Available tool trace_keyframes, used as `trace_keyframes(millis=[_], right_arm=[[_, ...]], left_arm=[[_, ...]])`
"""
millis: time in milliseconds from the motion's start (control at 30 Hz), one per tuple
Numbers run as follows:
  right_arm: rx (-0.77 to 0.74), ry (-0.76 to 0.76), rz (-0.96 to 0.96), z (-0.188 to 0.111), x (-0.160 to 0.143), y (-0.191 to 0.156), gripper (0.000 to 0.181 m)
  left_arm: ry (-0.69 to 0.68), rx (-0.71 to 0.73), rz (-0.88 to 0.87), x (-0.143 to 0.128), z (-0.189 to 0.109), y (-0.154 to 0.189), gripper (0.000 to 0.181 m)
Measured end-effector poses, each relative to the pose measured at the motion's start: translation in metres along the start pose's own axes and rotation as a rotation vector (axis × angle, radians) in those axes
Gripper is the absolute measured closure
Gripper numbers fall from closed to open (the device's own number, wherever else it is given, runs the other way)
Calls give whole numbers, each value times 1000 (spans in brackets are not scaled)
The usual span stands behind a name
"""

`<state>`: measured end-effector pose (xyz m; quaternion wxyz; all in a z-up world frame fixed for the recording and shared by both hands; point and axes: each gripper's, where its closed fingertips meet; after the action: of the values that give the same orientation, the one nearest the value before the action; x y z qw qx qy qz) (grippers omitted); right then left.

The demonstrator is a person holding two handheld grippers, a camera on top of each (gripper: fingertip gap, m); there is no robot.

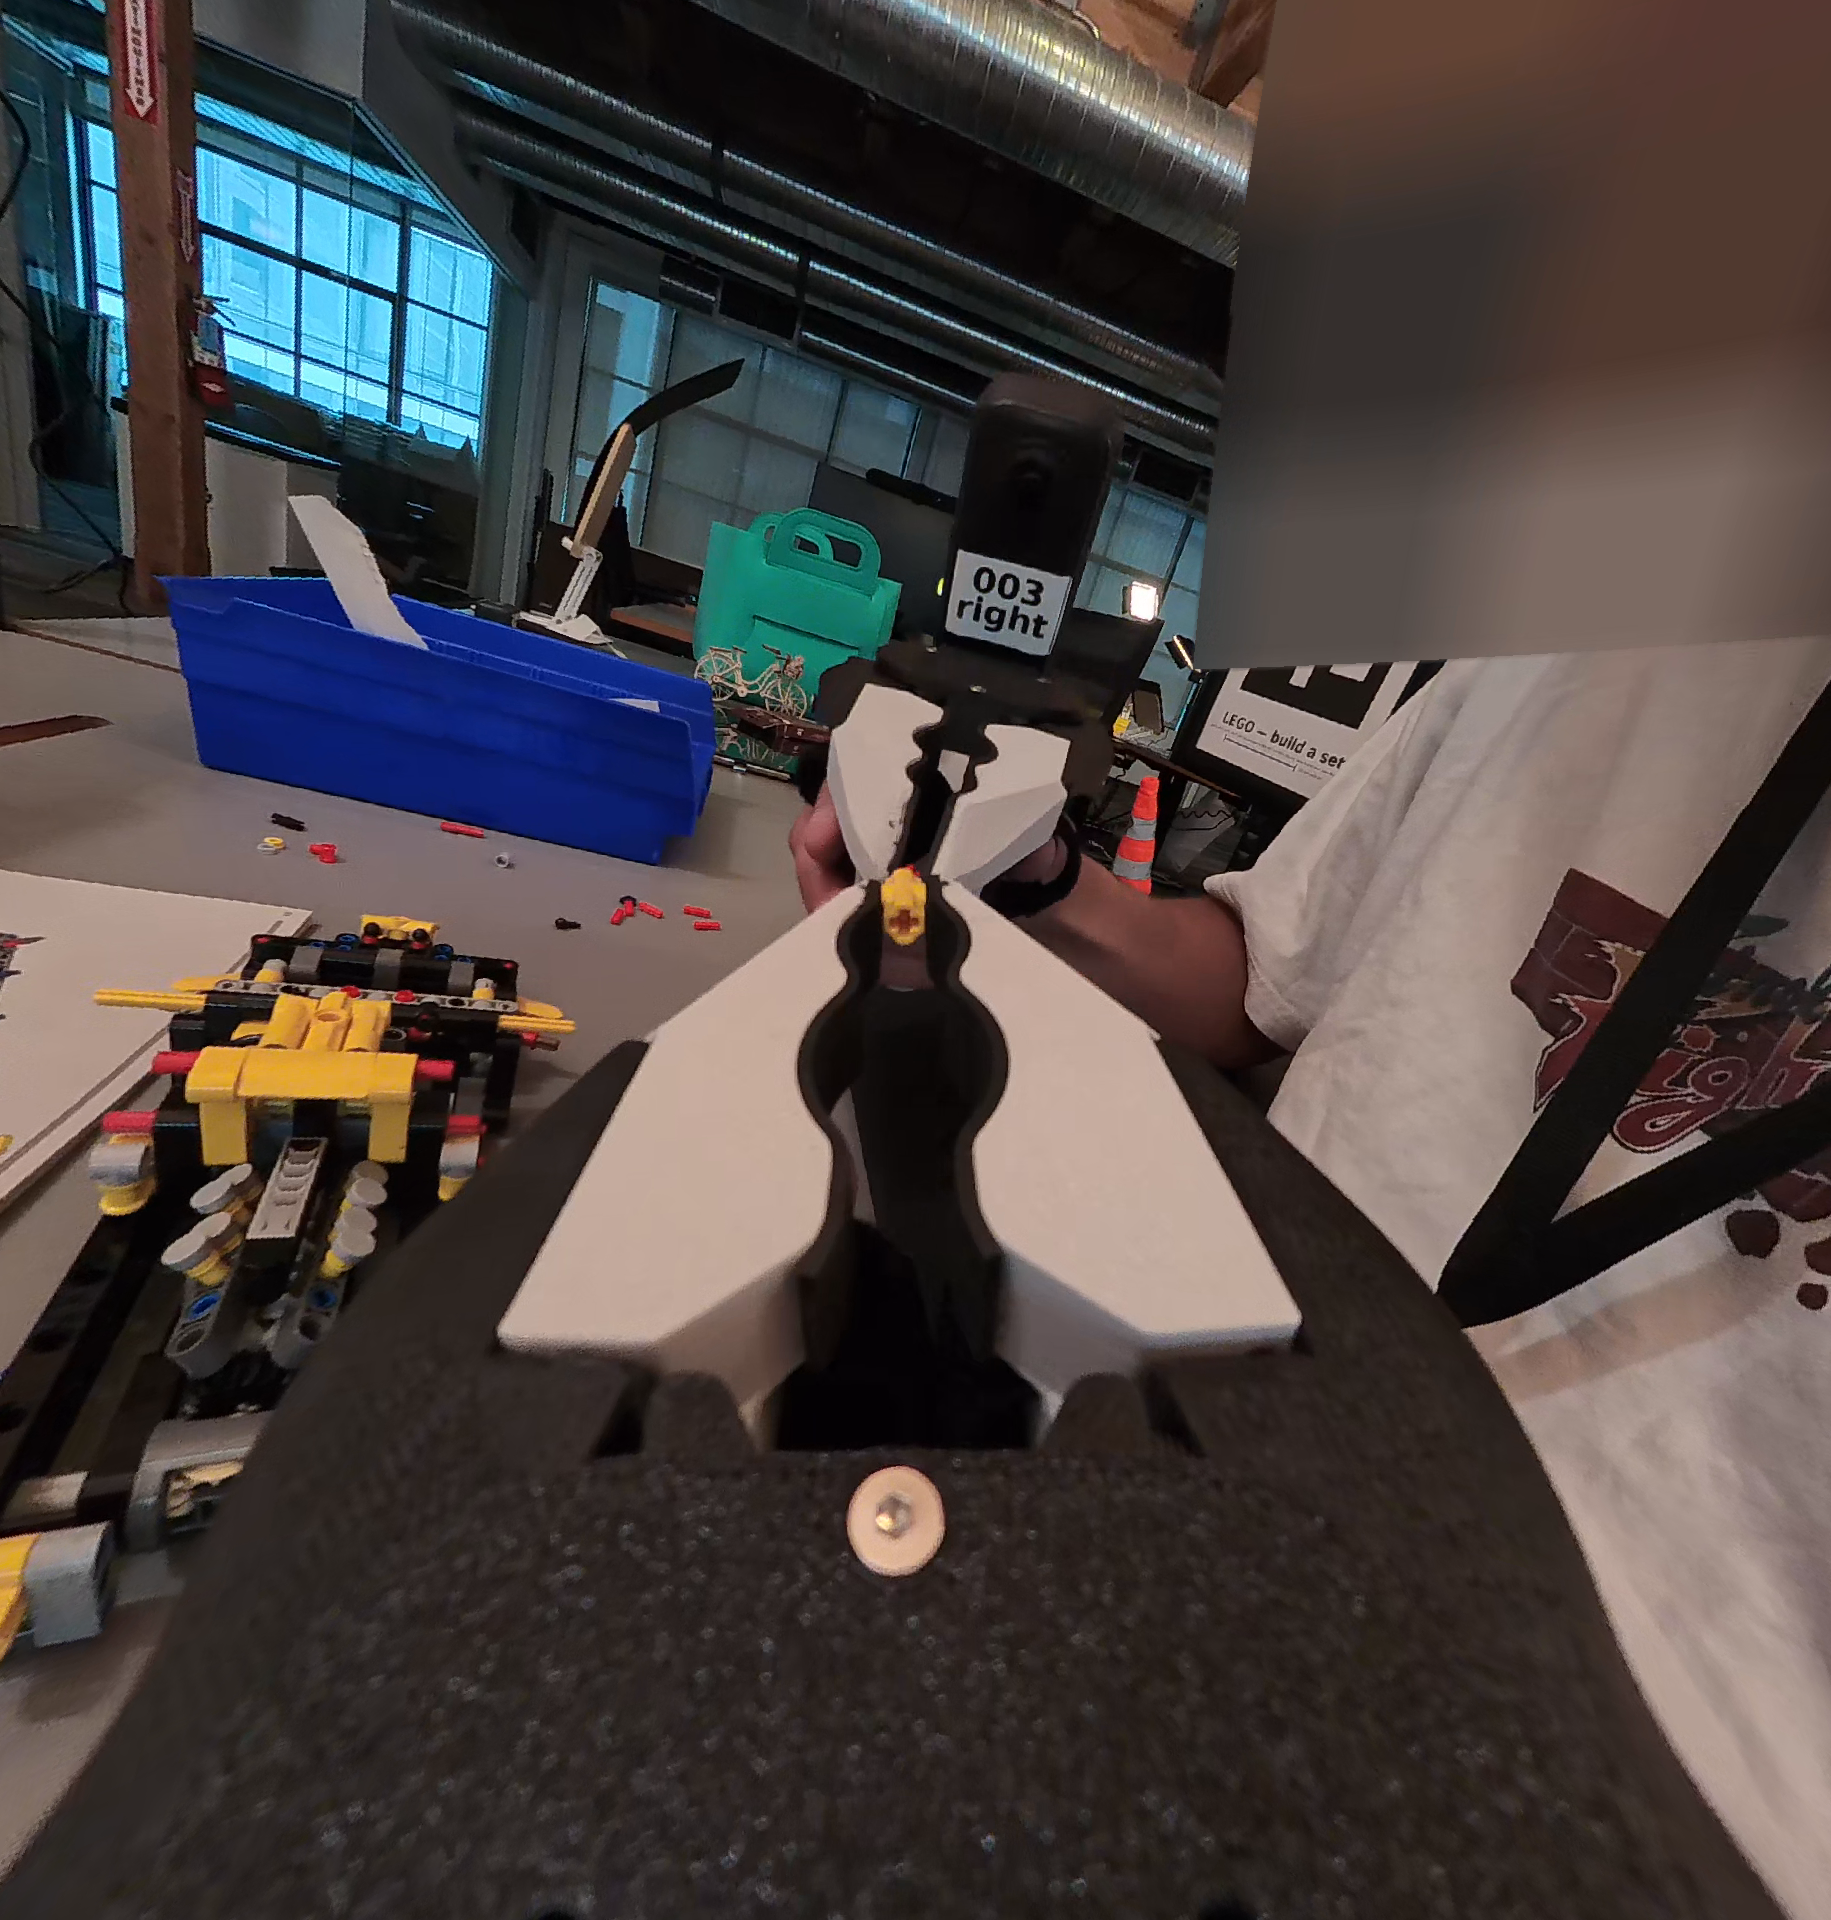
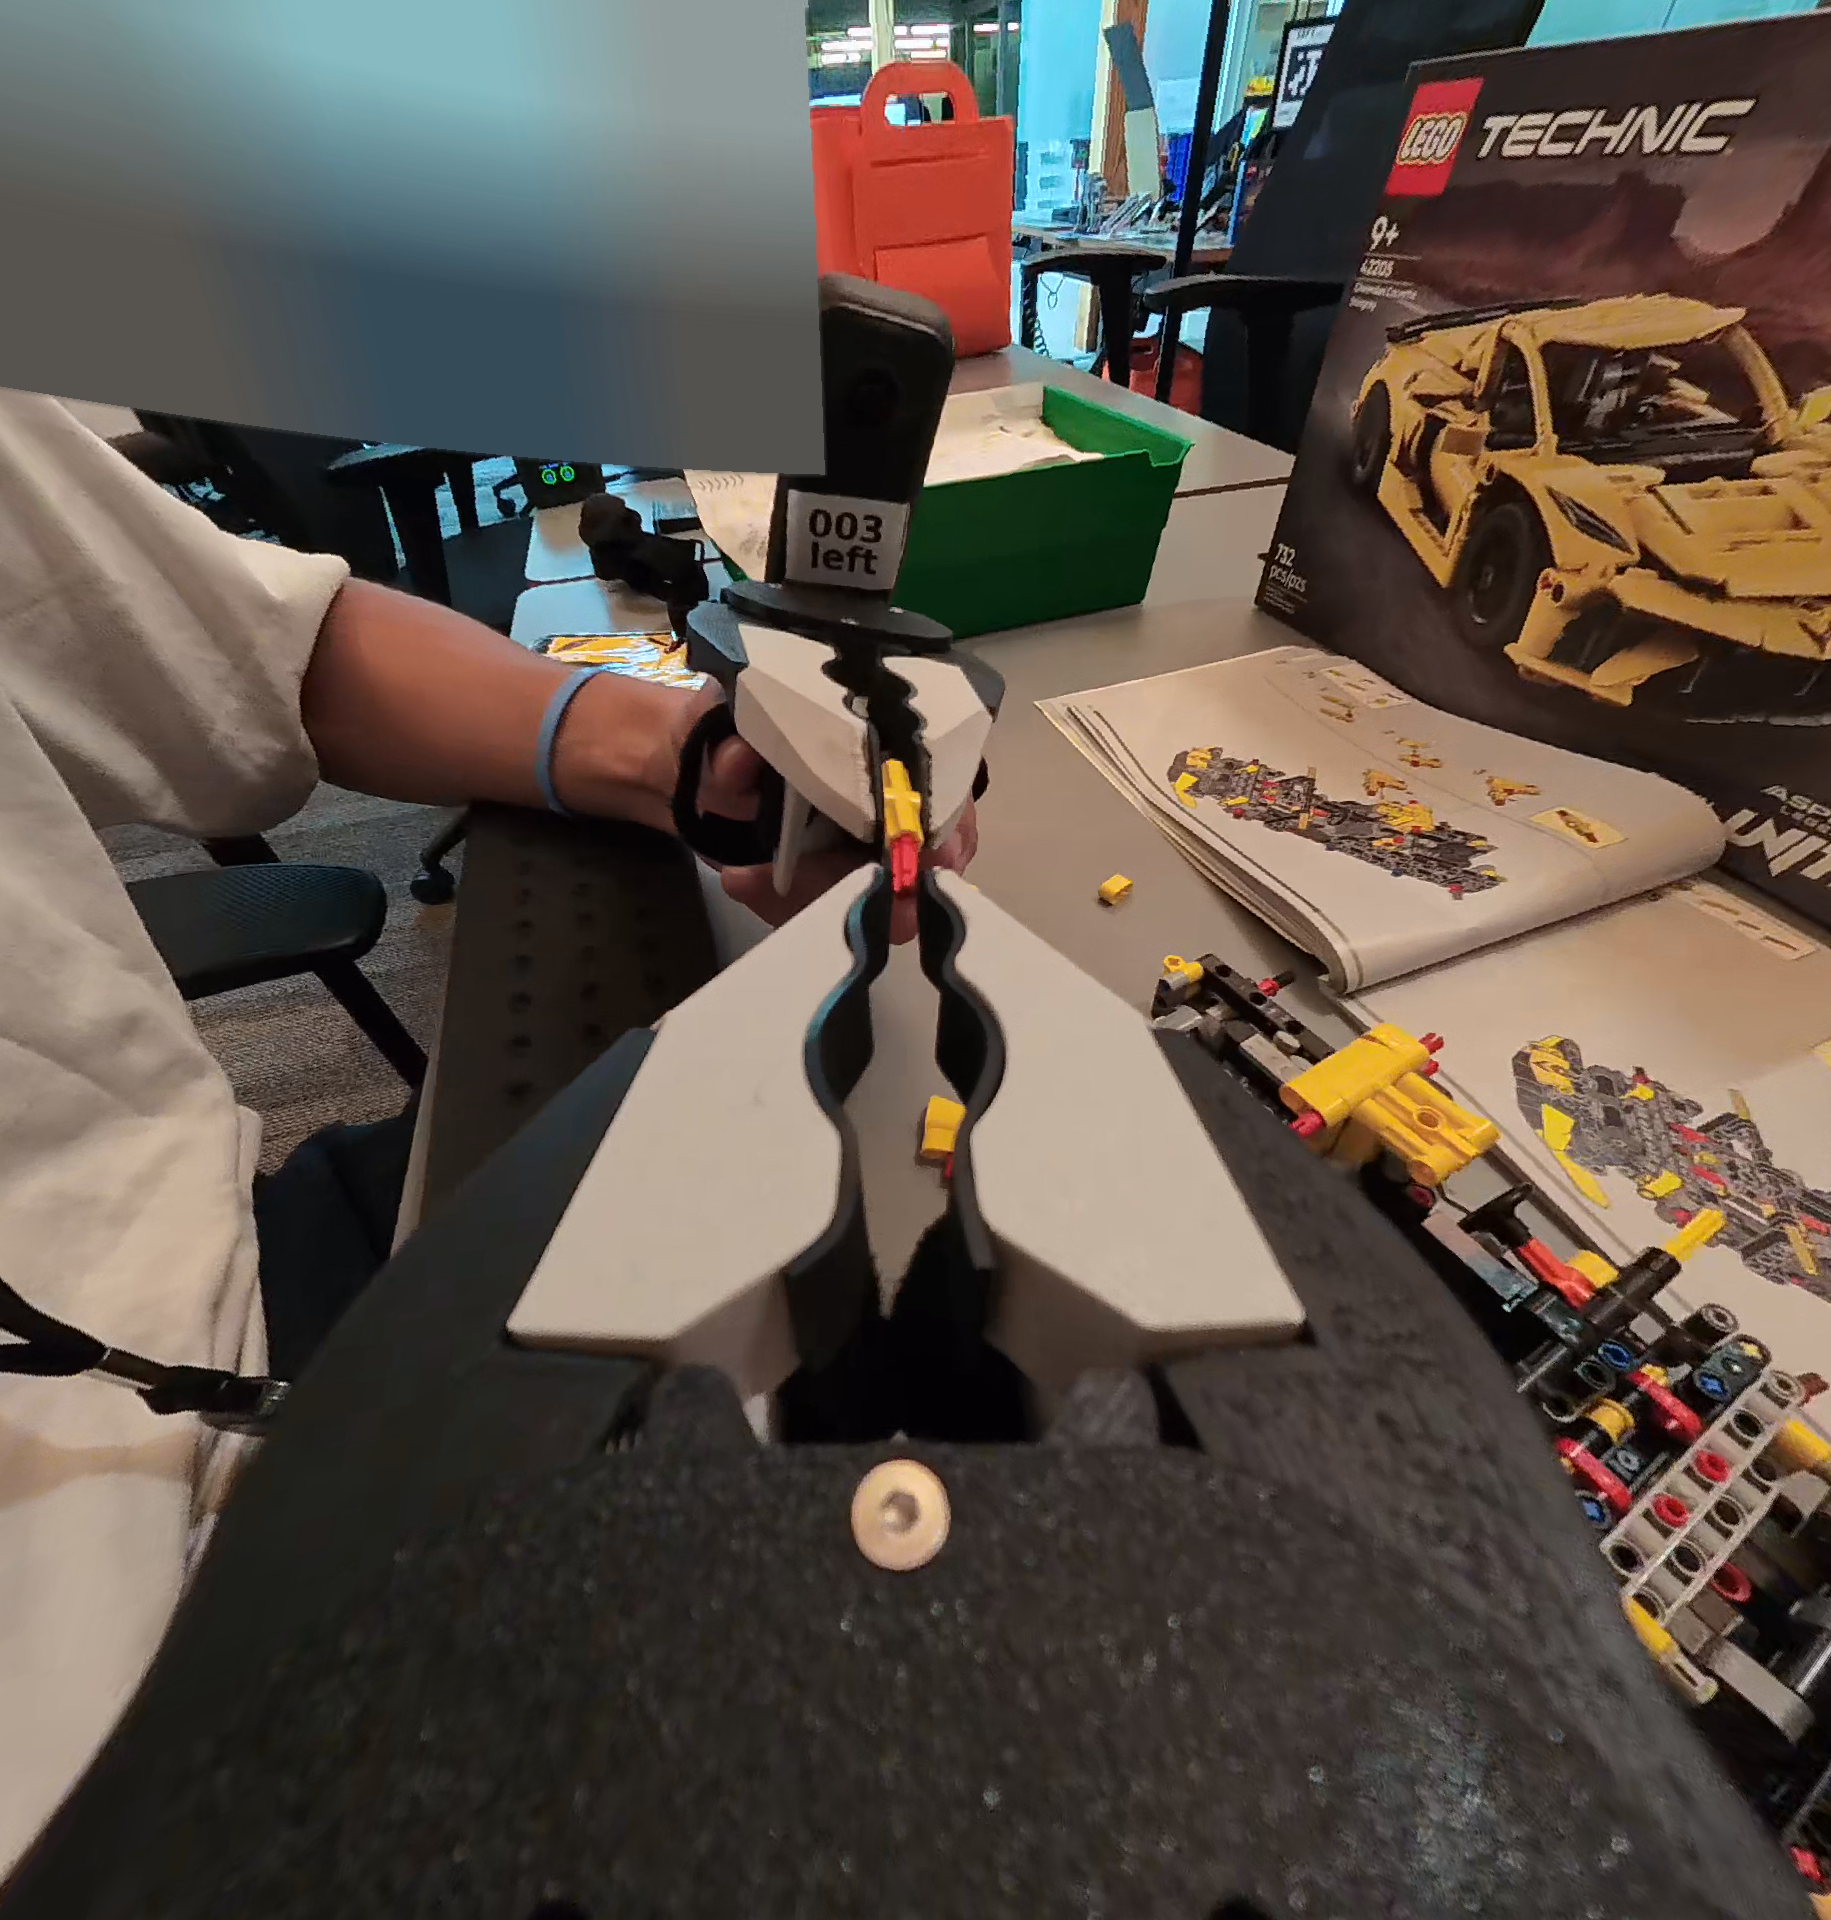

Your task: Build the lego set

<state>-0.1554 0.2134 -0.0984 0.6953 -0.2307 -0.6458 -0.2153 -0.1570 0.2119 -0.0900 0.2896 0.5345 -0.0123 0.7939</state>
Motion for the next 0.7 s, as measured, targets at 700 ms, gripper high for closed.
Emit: trace_keyframes(millis=[700], right_arm=[[71, 38, 54, -4, -1, -8, 178]], left_arm=[[-7, -35, 7, -8, 2, 8, 174]])
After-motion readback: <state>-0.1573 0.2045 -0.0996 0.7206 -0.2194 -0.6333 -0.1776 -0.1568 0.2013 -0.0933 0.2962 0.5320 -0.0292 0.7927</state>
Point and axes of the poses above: each gripper's, where its closed fingertips meet, z out along the fingers, x out of its top, y = z × x across the jaws, and after that the axes turned 15 degrees about y, right-handed
